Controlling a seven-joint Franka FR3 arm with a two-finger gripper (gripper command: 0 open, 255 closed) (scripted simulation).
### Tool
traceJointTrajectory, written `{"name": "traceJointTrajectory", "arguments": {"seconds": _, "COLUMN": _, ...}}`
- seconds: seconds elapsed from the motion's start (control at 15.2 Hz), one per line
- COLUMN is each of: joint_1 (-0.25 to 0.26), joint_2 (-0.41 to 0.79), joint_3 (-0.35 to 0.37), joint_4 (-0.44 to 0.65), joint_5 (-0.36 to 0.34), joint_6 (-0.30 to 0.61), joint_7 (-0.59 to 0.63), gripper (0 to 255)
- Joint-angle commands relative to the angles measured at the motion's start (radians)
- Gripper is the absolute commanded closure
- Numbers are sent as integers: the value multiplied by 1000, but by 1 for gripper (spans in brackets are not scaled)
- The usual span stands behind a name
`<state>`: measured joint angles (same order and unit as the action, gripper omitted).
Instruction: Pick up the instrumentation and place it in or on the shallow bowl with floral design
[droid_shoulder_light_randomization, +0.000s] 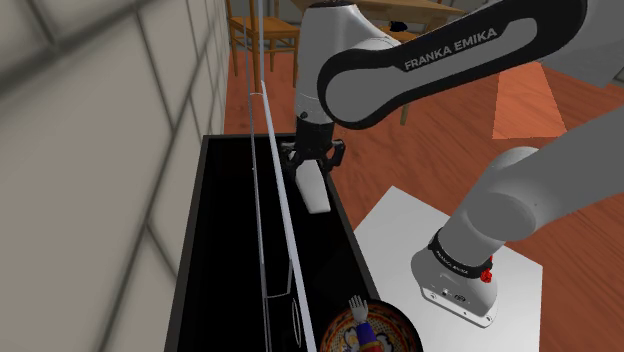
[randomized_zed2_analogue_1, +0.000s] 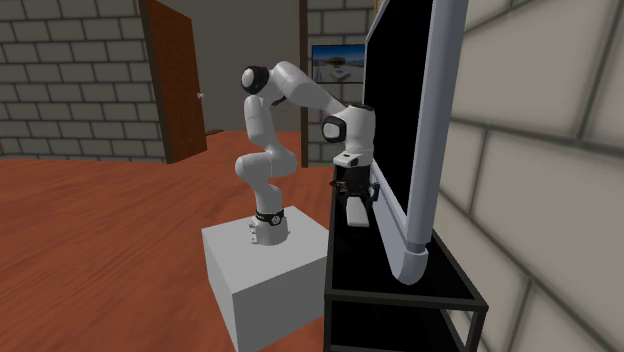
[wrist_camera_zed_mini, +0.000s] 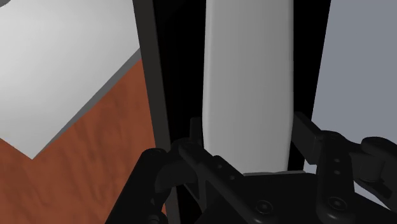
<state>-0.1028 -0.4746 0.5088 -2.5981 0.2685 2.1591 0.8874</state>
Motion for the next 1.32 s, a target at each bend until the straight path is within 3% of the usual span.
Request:
{"name": "traceJointTrajectory", "arguments": {"seconds": 0.0, "joint_1": 2, "joint_2": -20, "joint_3": -10, "joint_4": 19, "joint_5": 0, "joint_6": -28, "joint_7": -4, "gripper": 255}}
{"name": "traceJointTrajectory", "arguments": {"seconds": 0.53, "joint_1": 2, "joint_2": -66, "joint_3": -38, "joint_4": 94, "joint_5": -10, "joint_6": -148, "joint_7": -7, "gripper": 255}}
{"name": "traceJointTrajectory", "arguments": {"seconds": 1.25, "joint_1": 205, "joint_2": -319, "joint_3": 86, "joint_4": -17, "joint_5": 162, "joint_6": -263, "joint_7": 196, "gripper": 255}}
